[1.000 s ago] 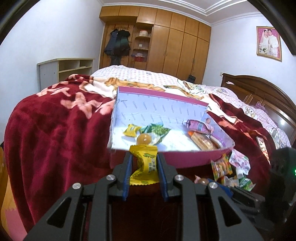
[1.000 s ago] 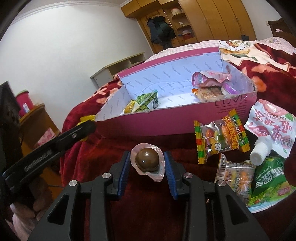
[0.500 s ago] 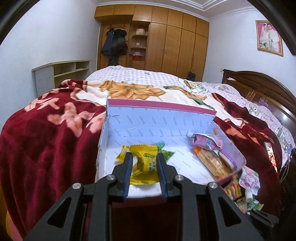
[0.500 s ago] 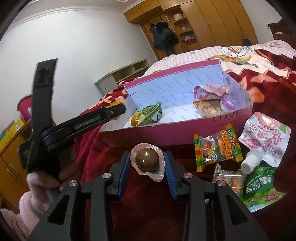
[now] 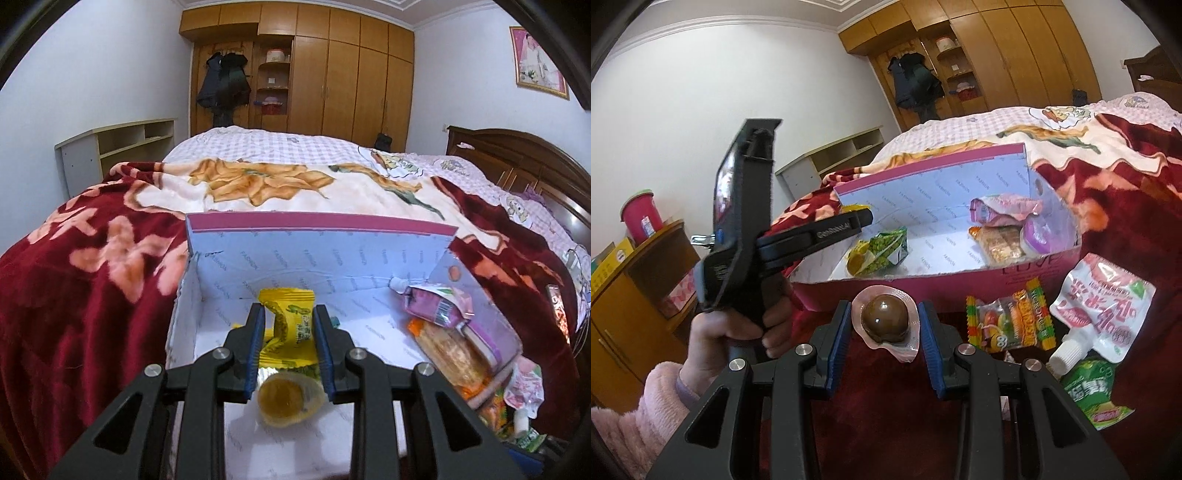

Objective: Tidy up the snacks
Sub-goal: 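Drop the yellow candy in the box with left tool while right tool holds chocolate, then lower the chocolate ball into the pink box and open the right tool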

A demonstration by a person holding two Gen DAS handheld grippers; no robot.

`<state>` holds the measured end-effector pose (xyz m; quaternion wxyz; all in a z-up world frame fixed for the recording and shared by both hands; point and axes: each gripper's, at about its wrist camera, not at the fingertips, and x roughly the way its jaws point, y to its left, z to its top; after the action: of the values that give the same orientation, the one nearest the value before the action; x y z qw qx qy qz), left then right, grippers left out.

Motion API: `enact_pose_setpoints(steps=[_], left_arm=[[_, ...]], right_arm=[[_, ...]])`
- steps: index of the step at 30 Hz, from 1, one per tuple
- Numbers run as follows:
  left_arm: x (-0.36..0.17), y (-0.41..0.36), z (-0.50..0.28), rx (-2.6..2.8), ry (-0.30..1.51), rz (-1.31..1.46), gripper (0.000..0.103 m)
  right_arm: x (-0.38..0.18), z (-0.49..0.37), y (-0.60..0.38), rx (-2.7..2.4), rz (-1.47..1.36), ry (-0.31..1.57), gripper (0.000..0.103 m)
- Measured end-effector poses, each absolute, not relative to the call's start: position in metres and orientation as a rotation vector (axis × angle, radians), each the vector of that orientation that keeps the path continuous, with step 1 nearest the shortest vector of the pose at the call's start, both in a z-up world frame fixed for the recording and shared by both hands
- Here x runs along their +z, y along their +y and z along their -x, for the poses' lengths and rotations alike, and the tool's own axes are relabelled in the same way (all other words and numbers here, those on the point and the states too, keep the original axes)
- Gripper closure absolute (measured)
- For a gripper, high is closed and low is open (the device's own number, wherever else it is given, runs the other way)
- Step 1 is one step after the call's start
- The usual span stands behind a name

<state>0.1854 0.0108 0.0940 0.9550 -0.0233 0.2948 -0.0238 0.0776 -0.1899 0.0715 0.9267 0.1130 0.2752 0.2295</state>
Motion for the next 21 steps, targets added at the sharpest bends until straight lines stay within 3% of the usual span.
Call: enact_pose_setpoints(steps=[8, 11, 21], left_arm=[[0.084, 0.013, -0.202, -0.024, 0.630, 0.049, 0.075], [0.079, 0.014, -0.206, -0.012, 0.650, 0.045, 0.067], [0.074, 0.016, -0.207, -0.009, 0.650, 0.038, 0.064]], right_arm=[[0.082, -0.090, -0.200, 0.433, -0.226, 0.547, 0.066], [0.084, -0.097, -0.204, 0.418, -0.231, 0.548, 0.066], [0.093, -0.124, -0.205, 0.387, -0.208, 0.533, 0.066]])
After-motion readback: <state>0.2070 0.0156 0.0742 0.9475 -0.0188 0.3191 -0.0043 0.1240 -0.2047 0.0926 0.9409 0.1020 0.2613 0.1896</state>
